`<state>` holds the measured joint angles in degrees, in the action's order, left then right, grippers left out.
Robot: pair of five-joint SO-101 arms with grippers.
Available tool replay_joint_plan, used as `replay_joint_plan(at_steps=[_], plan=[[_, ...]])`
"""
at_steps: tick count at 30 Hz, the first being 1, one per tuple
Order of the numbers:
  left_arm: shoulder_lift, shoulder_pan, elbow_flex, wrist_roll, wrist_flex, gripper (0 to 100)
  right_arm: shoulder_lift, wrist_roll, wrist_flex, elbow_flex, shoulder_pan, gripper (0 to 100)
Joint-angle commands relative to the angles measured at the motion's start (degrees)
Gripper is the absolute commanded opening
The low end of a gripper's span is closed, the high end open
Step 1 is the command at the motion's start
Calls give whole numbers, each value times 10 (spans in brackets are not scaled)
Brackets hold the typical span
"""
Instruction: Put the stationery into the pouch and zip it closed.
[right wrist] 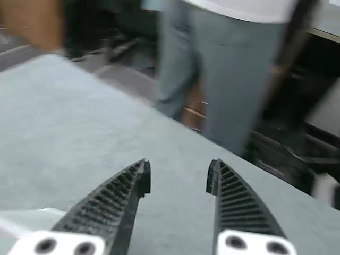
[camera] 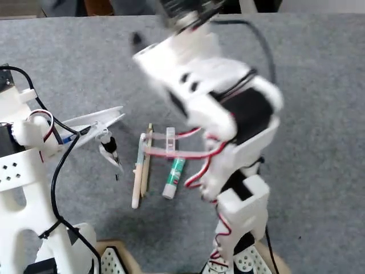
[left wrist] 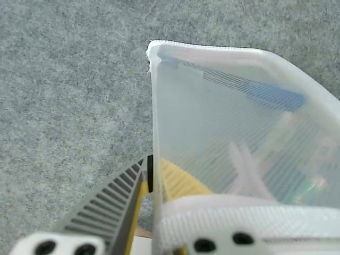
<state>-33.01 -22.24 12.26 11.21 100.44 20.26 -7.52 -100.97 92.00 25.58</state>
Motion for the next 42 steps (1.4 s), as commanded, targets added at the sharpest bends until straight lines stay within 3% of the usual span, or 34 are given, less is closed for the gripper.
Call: replay_joint_plan(at_steps=[1,7,17,28,42], plan=[[4,0,-13,3,6,28,-2,1,-3,16,-83,188],[4,0,-20,4,7,27,-1,1,-3,-3,-177,188],[11,51,-62,6,7,27,-7,80,-3,-217,-217,188],[125,54,-72,5,7,27,-63,76,-3,-407,-197,188],[150,55,-81,3,9,27,-139,76,2,-652,-122,190]])
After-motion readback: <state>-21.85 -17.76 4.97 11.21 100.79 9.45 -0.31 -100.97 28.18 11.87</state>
